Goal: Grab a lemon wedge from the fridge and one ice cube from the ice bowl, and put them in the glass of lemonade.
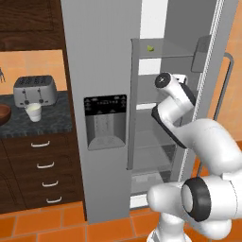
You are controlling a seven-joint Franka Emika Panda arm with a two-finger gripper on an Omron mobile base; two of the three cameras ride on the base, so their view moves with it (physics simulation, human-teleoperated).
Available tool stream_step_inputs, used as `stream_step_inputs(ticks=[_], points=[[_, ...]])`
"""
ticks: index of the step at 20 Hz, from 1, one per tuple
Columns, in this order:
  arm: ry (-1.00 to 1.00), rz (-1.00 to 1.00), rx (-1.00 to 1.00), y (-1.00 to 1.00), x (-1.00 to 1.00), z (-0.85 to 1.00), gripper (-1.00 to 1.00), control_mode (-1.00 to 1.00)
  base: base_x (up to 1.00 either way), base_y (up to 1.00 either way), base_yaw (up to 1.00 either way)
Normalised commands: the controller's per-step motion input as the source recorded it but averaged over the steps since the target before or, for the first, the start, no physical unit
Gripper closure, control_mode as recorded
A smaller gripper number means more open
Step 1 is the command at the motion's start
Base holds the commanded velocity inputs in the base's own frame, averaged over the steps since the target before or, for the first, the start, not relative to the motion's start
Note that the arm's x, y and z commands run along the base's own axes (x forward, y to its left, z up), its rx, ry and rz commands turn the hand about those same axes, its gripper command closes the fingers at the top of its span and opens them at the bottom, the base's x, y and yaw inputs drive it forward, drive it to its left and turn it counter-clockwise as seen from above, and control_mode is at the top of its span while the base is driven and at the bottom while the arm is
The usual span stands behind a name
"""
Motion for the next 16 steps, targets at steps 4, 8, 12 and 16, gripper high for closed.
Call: stream_step_inputs(ticks=[4, 8, 12, 16], points=[[0.09, -0.02, -0.02, -0.86, 0.30, 0.00, -1.00, -1.00, 0.00, 0.00, 0.00], [0.06, -0.14, 0.00, -1.00, -0.57, -0.01, -1.00, -1.00, 0.00, 0.00, 0.00], [0.00, -0.20, 0.00, -1.00, -1.00, -0.03, -1.00, -1.00, 0.00, 0.00, 0.00], [-0.19, -0.05, -0.07, -0.40, -1.00, 0.03, -1.00, -1.00, 0.00, 0.00, 0.00]])
